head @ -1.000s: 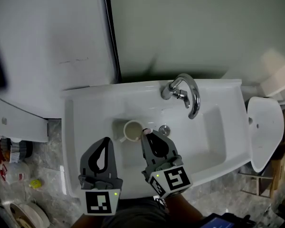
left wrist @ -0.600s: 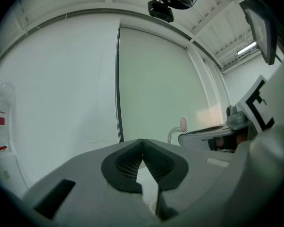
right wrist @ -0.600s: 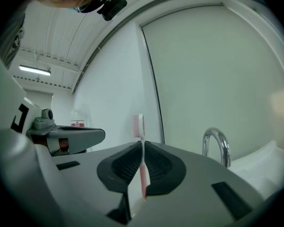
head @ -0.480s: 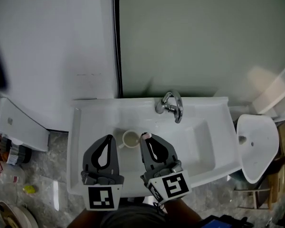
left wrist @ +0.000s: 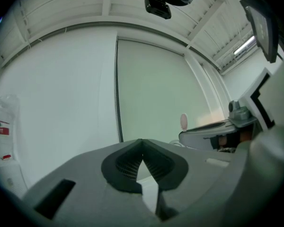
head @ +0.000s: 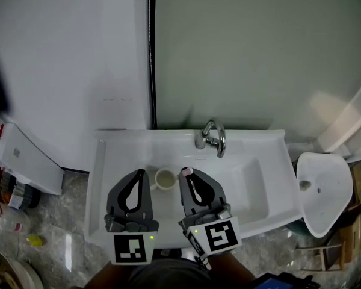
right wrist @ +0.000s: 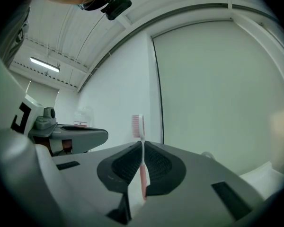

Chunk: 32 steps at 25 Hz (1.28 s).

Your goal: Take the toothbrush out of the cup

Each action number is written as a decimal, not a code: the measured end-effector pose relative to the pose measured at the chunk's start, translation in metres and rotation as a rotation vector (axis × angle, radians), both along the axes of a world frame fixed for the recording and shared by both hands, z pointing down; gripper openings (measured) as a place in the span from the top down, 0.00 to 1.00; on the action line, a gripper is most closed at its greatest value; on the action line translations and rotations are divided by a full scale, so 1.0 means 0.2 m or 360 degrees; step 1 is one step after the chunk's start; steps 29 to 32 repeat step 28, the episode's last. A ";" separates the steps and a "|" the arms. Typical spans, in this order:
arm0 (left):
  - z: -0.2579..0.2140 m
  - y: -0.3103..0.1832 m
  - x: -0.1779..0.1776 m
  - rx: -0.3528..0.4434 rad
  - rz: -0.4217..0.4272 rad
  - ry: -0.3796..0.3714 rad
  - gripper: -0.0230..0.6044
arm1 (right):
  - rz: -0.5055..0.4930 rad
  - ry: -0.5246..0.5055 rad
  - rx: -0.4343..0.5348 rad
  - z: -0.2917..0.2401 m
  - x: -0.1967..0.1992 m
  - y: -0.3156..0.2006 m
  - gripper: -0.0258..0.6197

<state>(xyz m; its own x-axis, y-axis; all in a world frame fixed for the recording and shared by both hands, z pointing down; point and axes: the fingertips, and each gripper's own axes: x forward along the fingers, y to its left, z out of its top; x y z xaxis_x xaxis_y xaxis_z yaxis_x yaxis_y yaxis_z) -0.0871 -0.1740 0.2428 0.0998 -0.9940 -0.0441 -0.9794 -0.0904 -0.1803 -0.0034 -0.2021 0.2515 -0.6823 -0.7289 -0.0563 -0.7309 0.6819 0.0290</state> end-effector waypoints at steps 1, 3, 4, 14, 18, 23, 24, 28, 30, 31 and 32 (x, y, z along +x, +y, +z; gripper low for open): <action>-0.01 0.00 0.00 0.0008 -0.0002 -0.0001 0.95 | -0.0005 0.0006 0.0009 0.00 0.00 0.00 0.92; -0.01 0.01 0.00 0.0017 -0.0005 0.0001 0.95 | -0.0011 0.0004 0.0016 -0.01 0.00 0.01 0.92; -0.01 0.01 0.00 0.0016 -0.0006 0.0002 0.95 | -0.0012 0.0001 0.0012 -0.01 0.00 0.02 0.92; -0.03 0.02 0.01 0.0025 0.0004 -0.0001 0.95 | -0.0001 0.0004 0.0013 -0.03 0.00 0.02 0.92; -0.03 0.02 0.01 0.0027 0.0008 -0.0008 0.95 | -0.0006 0.0002 0.0009 -0.03 0.00 0.03 0.92; -0.03 0.02 -0.01 0.0033 0.0000 0.0007 0.95 | -0.0007 -0.0002 0.0021 -0.03 -0.01 0.03 0.92; -0.03 0.02 -0.01 0.0036 0.0002 0.0004 0.95 | -0.0007 -0.0003 0.0015 -0.03 -0.01 0.03 0.92; -0.03 0.02 -0.02 0.0038 0.0003 -0.0010 0.95 | -0.0005 0.0002 0.0004 -0.02 -0.02 0.03 0.92; -0.03 0.02 -0.02 0.0038 0.0003 -0.0010 0.95 | -0.0005 0.0002 0.0004 -0.02 -0.02 0.03 0.92; -0.03 0.02 -0.02 0.0038 0.0003 -0.0010 0.95 | -0.0005 0.0002 0.0004 -0.02 -0.02 0.03 0.92; -0.03 0.02 -0.02 0.0038 0.0003 -0.0010 0.95 | -0.0005 0.0002 0.0004 -0.02 -0.02 0.03 0.92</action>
